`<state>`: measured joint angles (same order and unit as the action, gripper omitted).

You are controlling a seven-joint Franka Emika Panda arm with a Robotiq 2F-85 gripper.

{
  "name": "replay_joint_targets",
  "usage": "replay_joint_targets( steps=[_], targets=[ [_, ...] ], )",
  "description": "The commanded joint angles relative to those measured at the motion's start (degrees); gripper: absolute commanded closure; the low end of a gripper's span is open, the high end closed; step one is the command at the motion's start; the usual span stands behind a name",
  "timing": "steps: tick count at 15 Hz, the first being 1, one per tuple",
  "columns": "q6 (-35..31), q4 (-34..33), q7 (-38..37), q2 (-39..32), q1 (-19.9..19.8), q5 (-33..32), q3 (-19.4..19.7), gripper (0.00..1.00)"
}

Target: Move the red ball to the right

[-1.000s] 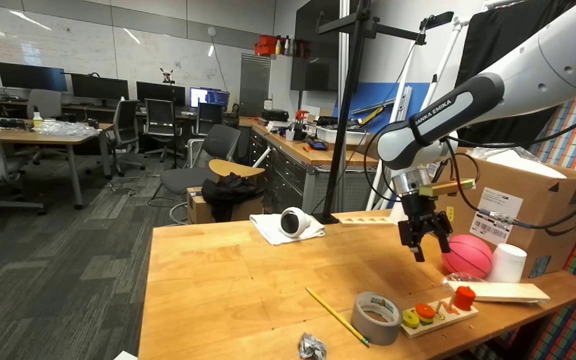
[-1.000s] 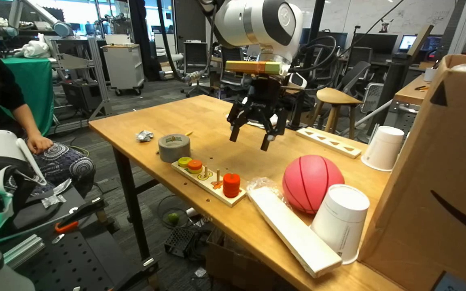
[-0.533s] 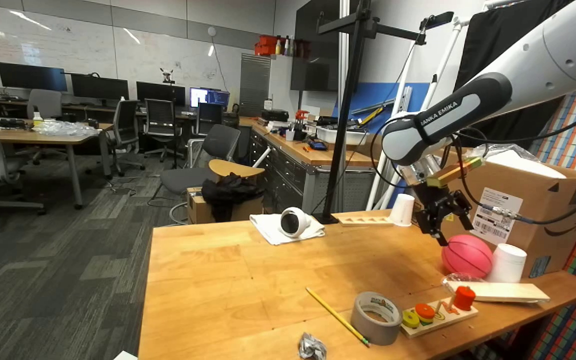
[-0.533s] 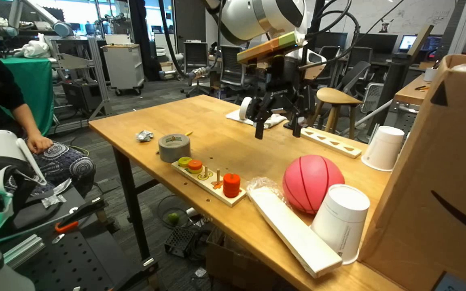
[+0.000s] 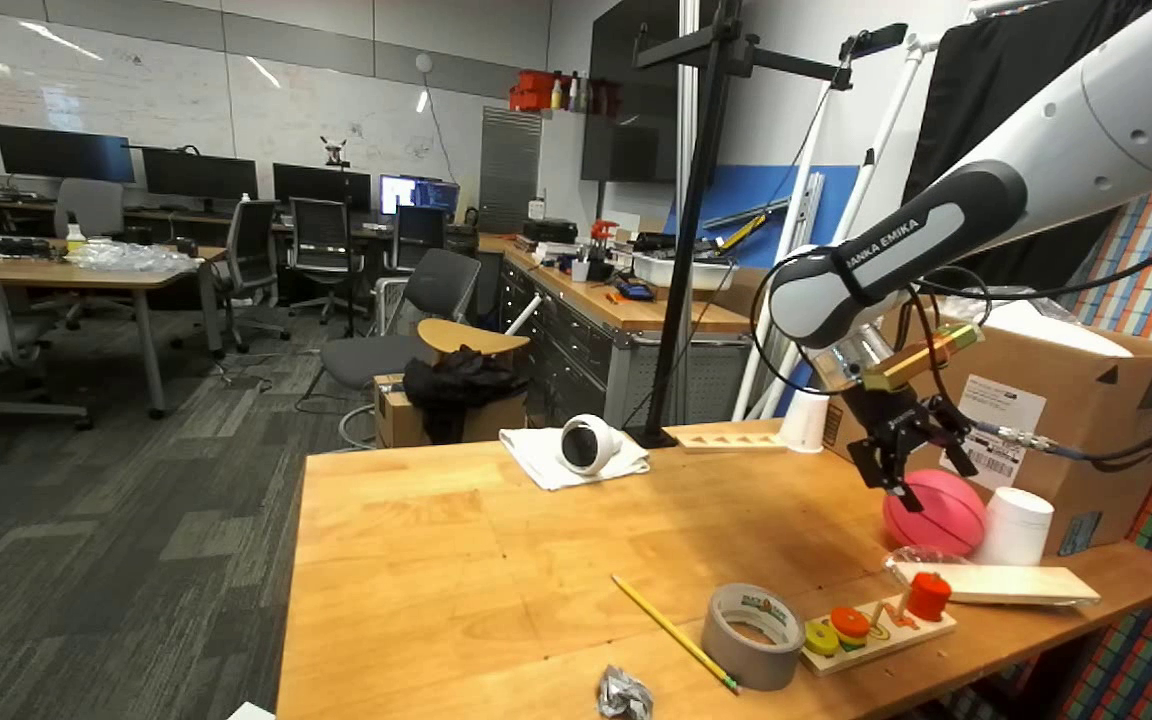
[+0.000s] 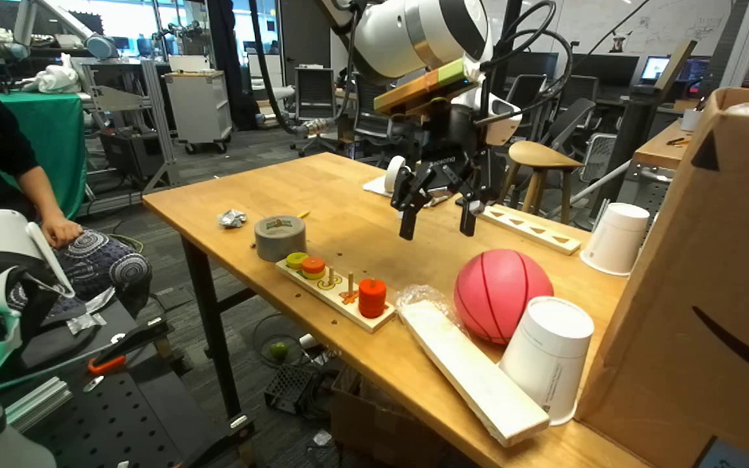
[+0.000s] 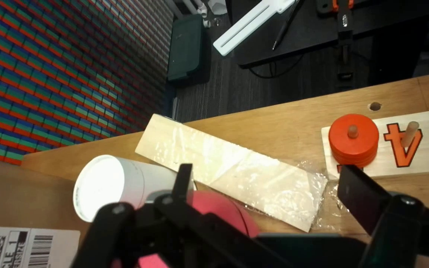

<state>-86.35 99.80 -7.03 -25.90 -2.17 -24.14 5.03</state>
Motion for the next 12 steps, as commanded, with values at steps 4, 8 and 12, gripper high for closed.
replay_joint_targets(
  steps=[4, 8, 12],
  targets=[
    [-1.0, 1.9, -1.0, -1.9, -0.4, 2.8, -0.1, 0.0],
    [-4.1, 2.7, 0.0, -3.0, -1.0, 4.9, -0.2, 0.0],
    [-9.1, 4.4, 4.3, -3.7, -2.8, 8.6, -0.5, 0.0]
  ],
)
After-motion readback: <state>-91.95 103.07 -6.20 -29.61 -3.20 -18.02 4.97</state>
